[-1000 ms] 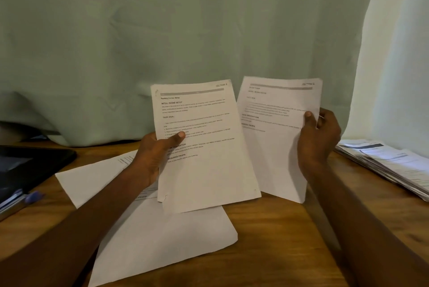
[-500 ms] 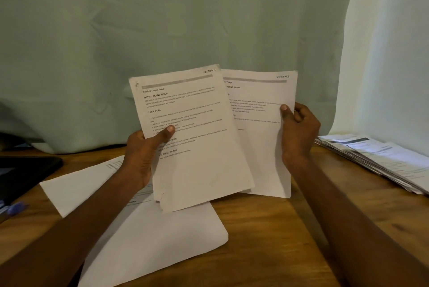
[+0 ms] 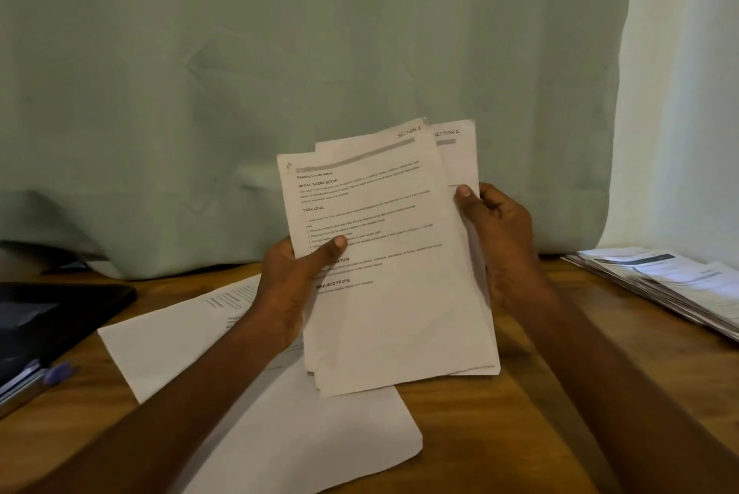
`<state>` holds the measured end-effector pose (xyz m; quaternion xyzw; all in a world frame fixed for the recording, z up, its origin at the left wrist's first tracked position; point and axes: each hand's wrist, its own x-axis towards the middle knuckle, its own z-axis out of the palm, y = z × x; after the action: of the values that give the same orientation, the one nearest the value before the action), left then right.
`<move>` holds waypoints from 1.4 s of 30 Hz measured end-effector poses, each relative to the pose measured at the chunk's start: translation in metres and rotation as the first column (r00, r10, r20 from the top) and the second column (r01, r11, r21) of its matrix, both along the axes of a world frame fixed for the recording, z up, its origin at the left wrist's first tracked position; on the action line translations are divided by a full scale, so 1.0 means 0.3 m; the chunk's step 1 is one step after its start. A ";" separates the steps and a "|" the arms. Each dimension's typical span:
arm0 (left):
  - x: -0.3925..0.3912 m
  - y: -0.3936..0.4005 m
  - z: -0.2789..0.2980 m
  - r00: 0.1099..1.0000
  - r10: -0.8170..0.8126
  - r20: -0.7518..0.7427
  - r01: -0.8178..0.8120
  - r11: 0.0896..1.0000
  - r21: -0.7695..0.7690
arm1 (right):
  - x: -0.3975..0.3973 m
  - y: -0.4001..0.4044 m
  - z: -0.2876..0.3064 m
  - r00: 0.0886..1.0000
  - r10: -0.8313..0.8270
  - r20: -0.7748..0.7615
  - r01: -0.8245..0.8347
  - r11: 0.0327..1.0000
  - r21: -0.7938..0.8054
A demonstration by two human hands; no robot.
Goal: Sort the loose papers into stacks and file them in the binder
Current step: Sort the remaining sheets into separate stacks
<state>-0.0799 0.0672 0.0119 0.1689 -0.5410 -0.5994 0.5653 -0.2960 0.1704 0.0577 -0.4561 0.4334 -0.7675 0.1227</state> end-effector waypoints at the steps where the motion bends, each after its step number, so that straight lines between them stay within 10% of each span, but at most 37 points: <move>1: 0.000 0.002 0.000 1.000 0.006 0.011 -0.006 1.000 0.009 | 0.015 -0.003 -0.002 0.999 0.049 -0.007 -0.049 0.998 0.044; 6: 0.040 -0.041 0.027 0.998 -0.006 -0.058 0.011 0.996 0.085 | 0.084 -0.030 -0.022 0.919 0.325 0.223 -0.369 0.909 0.195; 11: 0.207 -0.209 0.025 0.955 0.285 -0.087 -0.269 0.950 0.161 | 0.161 -0.083 -0.148 0.982 0.005 -0.189 0.076 0.905 0.418; 14: 0.359 -0.357 -0.036 0.875 0.483 -0.036 -0.452 0.841 0.297 | 0.179 -0.102 -0.244 0.748 0.140 -0.648 0.315 0.785 0.534; 18: 0.491 -0.490 -0.102 0.848 0.529 -0.043 -0.473 0.790 0.390 | 0.199 -0.131 -0.269 0.446 0.404 -0.799 0.472 0.652 0.593; 31: 0.396 -0.405 -0.090 0.941 0.338 0.008 -0.326 0.900 0.289 | 0.167 -0.121 -0.250 0.613 0.304 -0.729 0.418 0.658 0.626; 37: 0.286 -0.337 -0.069 0.990 0.139 -0.008 -0.135 0.971 0.195 | 0.096 -0.120 -0.238 0.843 0.234 -0.485 0.244 0.637 0.731; 42: 0.212 -0.299 -0.065 0.999 0.042 0.006 -0.042 0.988 0.152 | 0.044 -0.130 -0.245 0.976 -0.019 -0.217 0.132 0.846 0.517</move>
<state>-0.0162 -0.0225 -0.0075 0.2236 -0.4909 -0.6265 0.5626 -0.2828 0.1315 -0.0157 -0.4635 0.6554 -0.5722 0.1679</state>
